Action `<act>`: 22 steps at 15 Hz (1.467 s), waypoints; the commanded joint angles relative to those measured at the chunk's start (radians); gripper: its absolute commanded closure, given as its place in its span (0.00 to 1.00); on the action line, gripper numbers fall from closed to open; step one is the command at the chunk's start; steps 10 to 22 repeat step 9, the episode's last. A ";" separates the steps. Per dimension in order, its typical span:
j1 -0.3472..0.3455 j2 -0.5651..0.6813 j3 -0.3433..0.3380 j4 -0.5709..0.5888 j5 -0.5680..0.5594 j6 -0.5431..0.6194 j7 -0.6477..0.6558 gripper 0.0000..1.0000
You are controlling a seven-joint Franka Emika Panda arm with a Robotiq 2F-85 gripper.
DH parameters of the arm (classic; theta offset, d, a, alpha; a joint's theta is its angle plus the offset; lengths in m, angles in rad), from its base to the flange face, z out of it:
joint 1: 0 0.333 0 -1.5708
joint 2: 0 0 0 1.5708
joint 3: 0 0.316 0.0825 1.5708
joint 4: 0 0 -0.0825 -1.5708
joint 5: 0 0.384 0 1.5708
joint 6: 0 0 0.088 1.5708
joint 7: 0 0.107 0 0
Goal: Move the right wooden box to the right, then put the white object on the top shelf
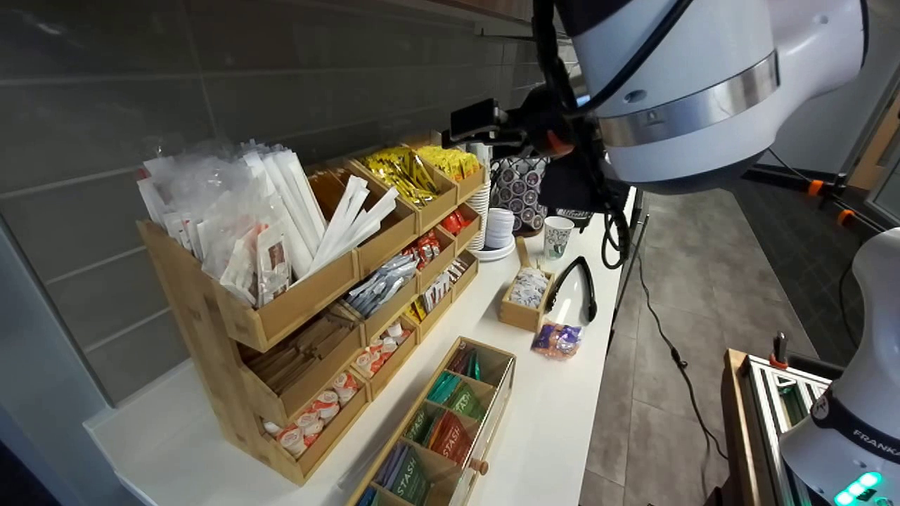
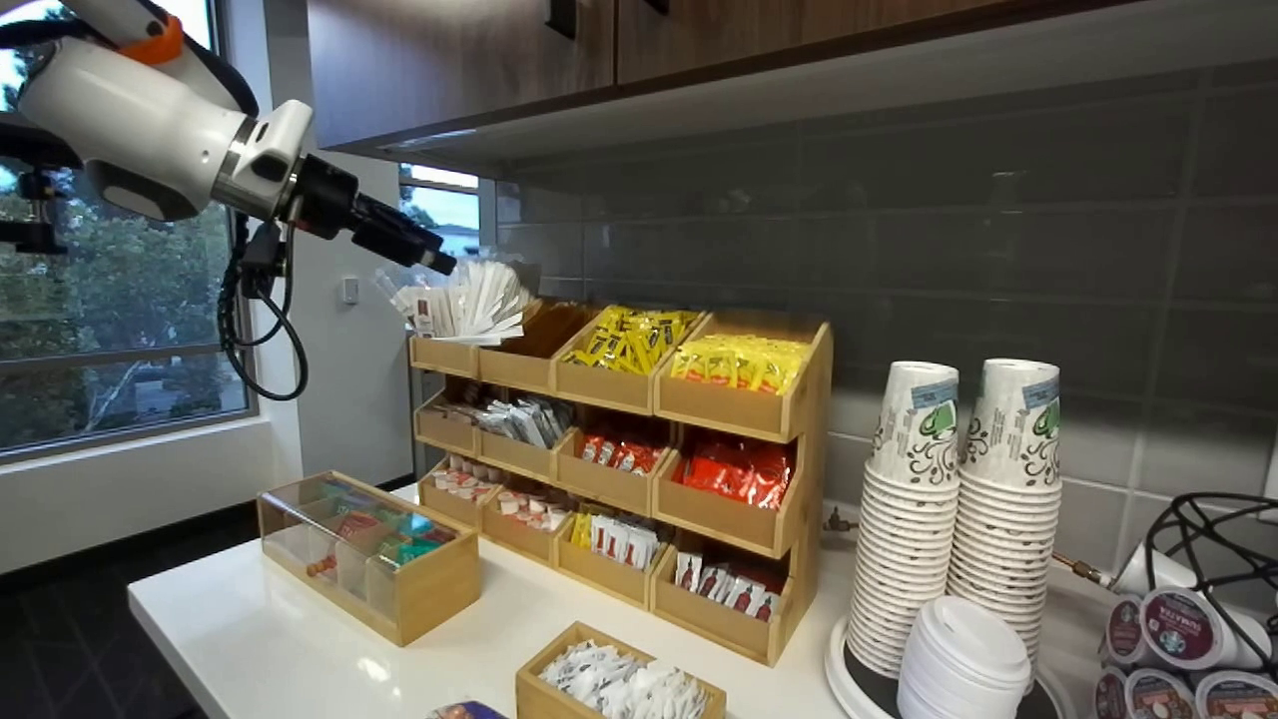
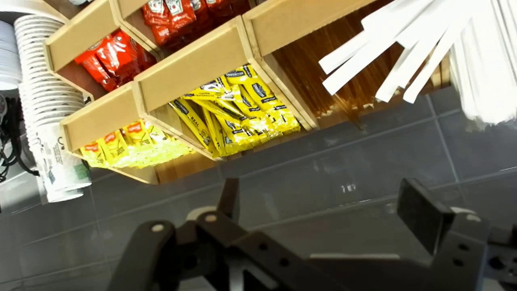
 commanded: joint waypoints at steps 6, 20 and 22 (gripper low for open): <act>-0.038 -0.036 0.039 -0.003 0.131 -0.039 -0.135 0.00; -0.039 -0.047 0.039 -0.003 0.154 -0.043 -0.189 0.00; -0.039 -0.047 0.039 -0.003 0.154 -0.043 -0.189 0.00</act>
